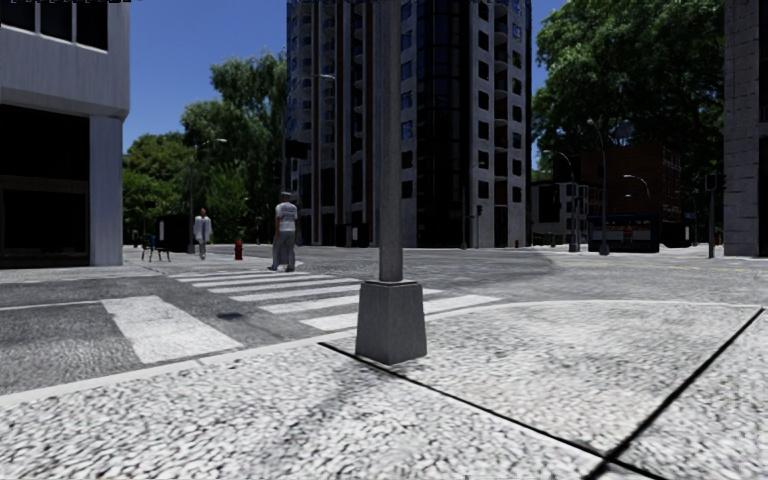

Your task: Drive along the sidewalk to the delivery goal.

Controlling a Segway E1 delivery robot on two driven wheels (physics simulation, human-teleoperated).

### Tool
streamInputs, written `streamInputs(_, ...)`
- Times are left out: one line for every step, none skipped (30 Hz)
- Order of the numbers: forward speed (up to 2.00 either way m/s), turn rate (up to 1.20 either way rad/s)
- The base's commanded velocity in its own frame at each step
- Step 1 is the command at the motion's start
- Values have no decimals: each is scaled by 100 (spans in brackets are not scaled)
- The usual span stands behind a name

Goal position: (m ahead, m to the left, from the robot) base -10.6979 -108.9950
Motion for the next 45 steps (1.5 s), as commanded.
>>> streamInputs(0, -76)
streamInputs(0, -76)
streamInputs(1, -76)
streamInputs(8, -76)
streamInputs(11, -74)
streamInputs(11, -74)
streamInputs(20, -72)
streamInputs(26, -71)
streamInputs(32, -71)
streamInputs(36, -71)
streamInputs(36, -71)
streamInputs(40, -71)
streamInputs(42, -71)
streamInputs(43, -71)
streamInputs(43, -71)
streamInputs(43, -71)
streamInputs(43, -71)
streamInputs(43, -71)
streamInputs(43, -71)
streamInputs(43, -71)
streamInputs(43, -71)
streamInputs(43, -71)
streamInputs(43, -71)
streamInputs(43, -71)
streamInputs(43, -71)
streamInputs(43, -71)
streamInputs(43, -71)
streamInputs(43, -71)
streamInputs(43, -71)
streamInputs(43, -71)
streamInputs(44, -71)
streamInputs(48, -71)
streamInputs(50, -71)
streamInputs(50, -71)
streamInputs(50, -71)
streamInputs(50, -71)
streamInputs(50, -71)
streamInputs(51, -62)
streamInputs(51, -62)
streamInputs(51, -53)
streamInputs(55, -39)
streamInputs(60, -32)
streamInputs(63, -30)
streamInputs(63, -30)
streamInputs(64, -30)
